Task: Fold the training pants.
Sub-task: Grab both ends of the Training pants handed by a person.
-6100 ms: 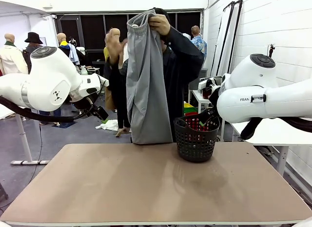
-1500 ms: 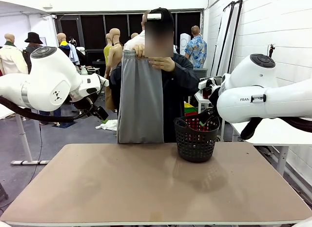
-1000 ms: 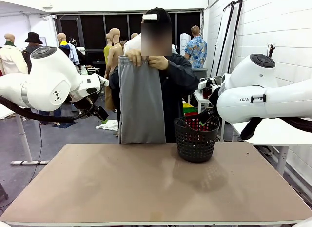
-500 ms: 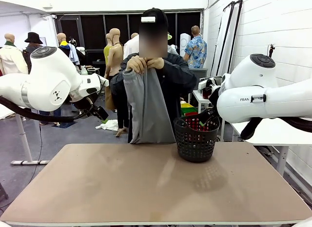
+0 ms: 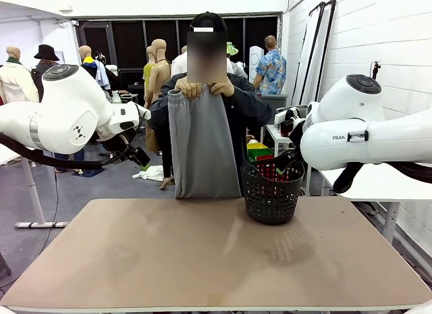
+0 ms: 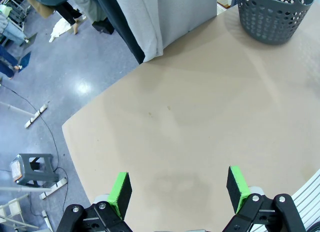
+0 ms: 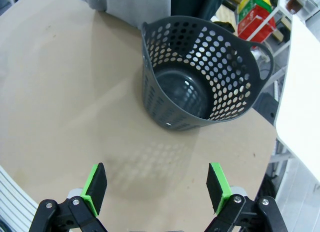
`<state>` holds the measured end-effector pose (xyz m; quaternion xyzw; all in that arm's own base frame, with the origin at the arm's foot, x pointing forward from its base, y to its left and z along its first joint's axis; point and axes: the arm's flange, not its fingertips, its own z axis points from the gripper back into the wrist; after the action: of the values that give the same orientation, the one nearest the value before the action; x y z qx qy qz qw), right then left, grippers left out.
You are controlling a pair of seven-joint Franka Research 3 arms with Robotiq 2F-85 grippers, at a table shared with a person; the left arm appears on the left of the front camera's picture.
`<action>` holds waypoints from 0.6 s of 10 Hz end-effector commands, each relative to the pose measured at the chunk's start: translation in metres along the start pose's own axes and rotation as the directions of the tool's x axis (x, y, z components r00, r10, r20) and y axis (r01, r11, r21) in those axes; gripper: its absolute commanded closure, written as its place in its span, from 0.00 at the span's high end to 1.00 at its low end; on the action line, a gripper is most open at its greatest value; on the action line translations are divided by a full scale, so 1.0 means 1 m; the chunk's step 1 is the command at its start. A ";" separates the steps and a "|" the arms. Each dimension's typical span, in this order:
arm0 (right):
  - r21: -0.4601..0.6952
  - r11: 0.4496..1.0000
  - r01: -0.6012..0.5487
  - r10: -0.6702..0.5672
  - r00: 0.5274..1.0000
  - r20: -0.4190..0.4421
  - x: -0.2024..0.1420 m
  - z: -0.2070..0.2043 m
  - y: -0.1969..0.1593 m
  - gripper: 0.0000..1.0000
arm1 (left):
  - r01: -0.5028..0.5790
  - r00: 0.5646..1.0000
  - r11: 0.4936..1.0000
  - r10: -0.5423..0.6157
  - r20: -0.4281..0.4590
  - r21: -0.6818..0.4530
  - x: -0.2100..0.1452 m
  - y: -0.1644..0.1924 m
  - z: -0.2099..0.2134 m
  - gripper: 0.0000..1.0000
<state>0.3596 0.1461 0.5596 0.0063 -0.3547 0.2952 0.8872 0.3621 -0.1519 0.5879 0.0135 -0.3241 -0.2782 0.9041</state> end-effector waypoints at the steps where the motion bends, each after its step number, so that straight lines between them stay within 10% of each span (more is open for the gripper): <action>1: 0.001 1.000 -0.003 0.003 1.000 -0.003 0.002 0.000 0.000 1.00 | 0.008 1.000 1.000 -0.008 0.003 0.002 0.000 0.000 0.000 1.00; 6: 0.001 1.000 -0.003 0.003 1.000 -0.003 0.002 0.000 0.000 1.00 | 0.008 1.000 1.000 -0.008 0.003 0.002 0.000 0.000 0.000 1.00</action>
<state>0.3596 0.1461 0.5596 0.0063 -0.3547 0.2952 0.8872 0.3621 -0.1519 0.5879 0.0135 -0.3241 -0.2782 0.9041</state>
